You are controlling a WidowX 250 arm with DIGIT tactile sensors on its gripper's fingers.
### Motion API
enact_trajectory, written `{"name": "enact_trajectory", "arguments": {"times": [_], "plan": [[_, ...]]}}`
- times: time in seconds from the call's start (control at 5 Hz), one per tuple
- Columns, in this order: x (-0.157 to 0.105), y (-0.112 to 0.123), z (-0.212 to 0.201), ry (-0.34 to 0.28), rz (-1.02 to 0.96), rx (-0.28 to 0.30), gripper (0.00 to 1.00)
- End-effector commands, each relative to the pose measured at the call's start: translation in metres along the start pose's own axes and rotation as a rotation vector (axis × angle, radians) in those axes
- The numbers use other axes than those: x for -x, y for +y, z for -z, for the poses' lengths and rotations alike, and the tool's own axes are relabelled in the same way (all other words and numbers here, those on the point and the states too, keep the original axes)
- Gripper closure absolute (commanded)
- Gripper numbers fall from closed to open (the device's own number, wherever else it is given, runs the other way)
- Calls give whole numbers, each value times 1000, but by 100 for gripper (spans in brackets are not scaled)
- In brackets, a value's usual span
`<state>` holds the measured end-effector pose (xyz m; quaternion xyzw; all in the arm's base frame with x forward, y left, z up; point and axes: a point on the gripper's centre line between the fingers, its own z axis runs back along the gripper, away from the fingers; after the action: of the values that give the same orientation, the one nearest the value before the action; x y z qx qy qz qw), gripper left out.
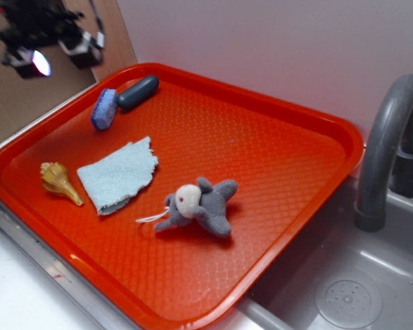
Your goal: Grab the blue sponge.
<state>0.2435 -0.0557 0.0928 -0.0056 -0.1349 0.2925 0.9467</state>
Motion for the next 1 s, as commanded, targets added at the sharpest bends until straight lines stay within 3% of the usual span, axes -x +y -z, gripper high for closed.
{"name": "enact_trajectory", "arguments": {"times": [0.0,0.4,0.6,0.8], "plan": [[-8,-15,41,-6,18,5,0],[4,-17,58,30,51,-30,0],[5,-17,57,17,48,-31,100],[4,-14,52,27,71,-33,100]]}}
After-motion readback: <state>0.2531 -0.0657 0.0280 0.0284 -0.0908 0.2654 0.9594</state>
